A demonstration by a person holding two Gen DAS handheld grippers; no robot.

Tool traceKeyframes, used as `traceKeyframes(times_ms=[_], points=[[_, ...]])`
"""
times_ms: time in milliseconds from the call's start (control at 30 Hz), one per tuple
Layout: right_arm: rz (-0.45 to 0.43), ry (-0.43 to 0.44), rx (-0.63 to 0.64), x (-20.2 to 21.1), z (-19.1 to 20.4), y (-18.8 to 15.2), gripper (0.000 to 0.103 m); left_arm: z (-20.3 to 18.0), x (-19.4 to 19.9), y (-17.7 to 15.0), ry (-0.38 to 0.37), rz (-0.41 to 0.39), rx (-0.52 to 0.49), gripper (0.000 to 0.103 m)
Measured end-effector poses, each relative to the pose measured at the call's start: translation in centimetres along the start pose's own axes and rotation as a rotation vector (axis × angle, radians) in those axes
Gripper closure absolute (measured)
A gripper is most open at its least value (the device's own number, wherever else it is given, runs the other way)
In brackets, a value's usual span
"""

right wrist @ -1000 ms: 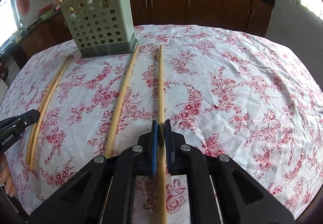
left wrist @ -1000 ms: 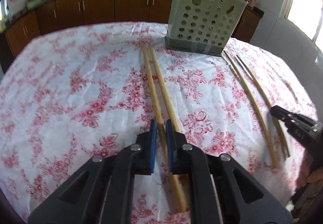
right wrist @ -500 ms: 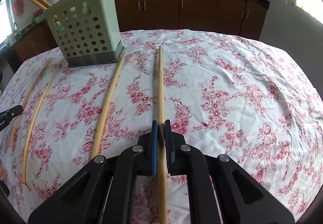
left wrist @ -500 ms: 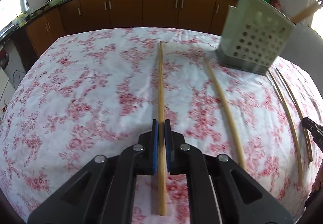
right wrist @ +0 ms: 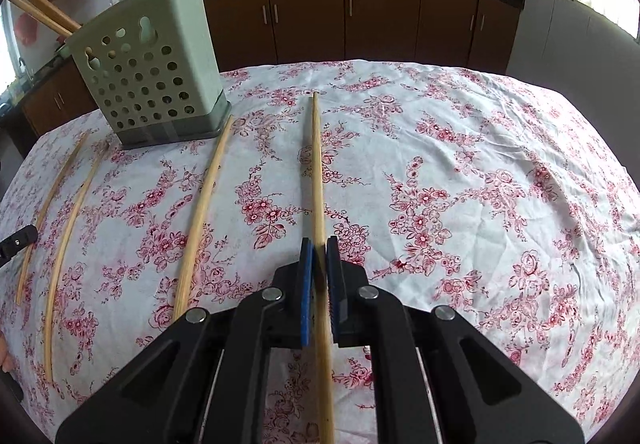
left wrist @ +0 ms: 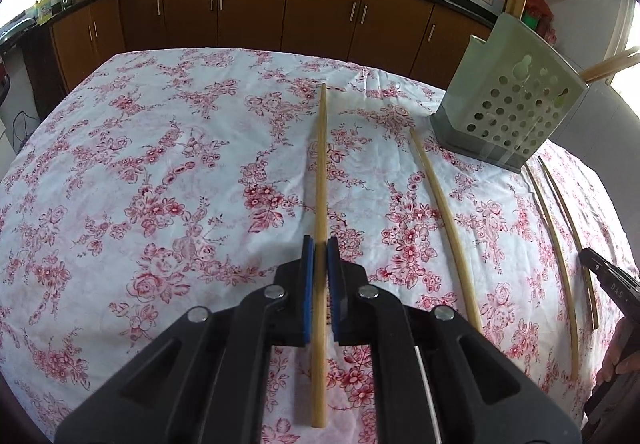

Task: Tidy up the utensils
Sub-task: 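Hold the grasped chopsticks in both tools above the table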

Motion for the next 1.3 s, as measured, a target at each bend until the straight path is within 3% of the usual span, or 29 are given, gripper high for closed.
traceKeyframes(times_ms=[1300], points=[[-0.004, 0.014, -0.015, 0.24, -0.11, -0.29, 0.094, -0.05, -0.01, -0.11, 0.007, -0.004, -0.006, 0.094]])
Point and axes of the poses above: each gripper's, at about its wrist camera, not at the fingertips, and x roughly against the way its jaws point, z to its left, y to its top, the point moved 4 cm from there along -x, roughly the way its jaws point, and after that the axes turned 10 degrees about x, right-handed, at the moved point
